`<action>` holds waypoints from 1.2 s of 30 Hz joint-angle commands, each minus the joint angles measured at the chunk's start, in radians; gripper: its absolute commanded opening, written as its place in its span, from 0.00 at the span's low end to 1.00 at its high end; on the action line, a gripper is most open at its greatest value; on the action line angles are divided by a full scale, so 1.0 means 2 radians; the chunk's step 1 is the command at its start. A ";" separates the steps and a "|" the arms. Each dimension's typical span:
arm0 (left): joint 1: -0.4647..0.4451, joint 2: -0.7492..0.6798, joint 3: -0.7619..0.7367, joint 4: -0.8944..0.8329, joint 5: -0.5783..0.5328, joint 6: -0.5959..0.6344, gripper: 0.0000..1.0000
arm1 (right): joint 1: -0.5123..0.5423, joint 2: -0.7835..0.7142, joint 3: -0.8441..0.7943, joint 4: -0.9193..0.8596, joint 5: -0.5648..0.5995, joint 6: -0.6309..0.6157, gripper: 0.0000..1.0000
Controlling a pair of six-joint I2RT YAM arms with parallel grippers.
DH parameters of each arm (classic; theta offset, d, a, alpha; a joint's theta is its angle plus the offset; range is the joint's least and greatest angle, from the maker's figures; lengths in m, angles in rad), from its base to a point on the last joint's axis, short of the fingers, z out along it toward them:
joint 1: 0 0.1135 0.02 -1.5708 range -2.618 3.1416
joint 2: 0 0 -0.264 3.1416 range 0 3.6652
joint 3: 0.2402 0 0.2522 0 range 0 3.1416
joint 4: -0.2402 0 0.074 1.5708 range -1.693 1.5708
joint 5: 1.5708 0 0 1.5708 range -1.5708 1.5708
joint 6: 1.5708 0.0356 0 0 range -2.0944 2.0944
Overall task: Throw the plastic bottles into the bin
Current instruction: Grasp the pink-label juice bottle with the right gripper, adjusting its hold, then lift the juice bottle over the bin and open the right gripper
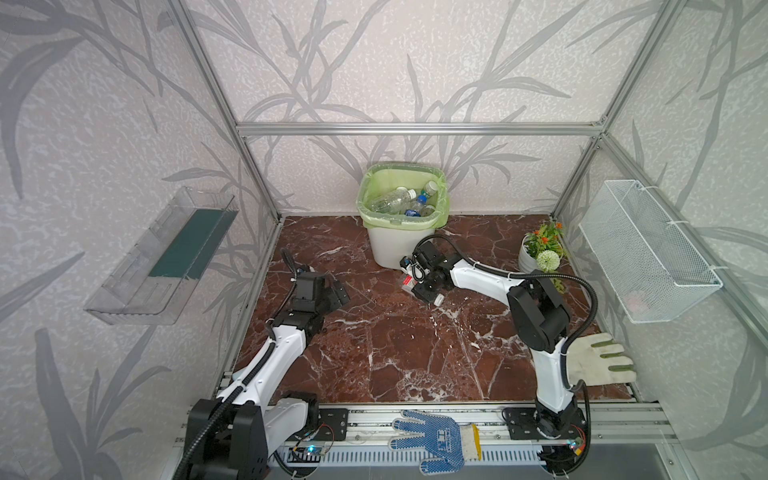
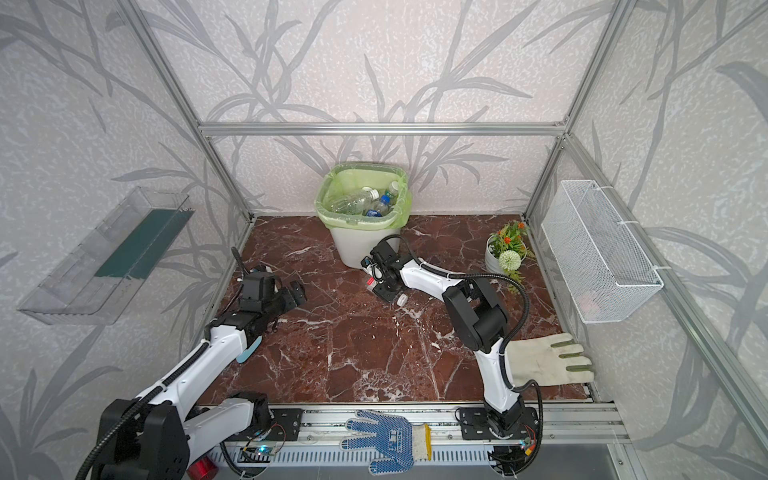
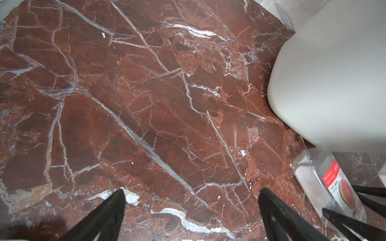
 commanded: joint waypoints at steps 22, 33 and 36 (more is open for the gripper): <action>0.003 -0.009 -0.017 0.007 0.002 -0.007 0.99 | 0.002 -0.041 -0.002 -0.200 0.021 0.077 0.87; 0.003 -0.016 -0.019 0.001 -0.007 -0.005 0.99 | 0.003 0.013 0.039 -0.242 0.012 0.078 0.71; 0.003 -0.016 -0.019 0.000 -0.009 -0.004 0.99 | 0.004 0.003 0.049 -0.249 0.009 0.084 0.62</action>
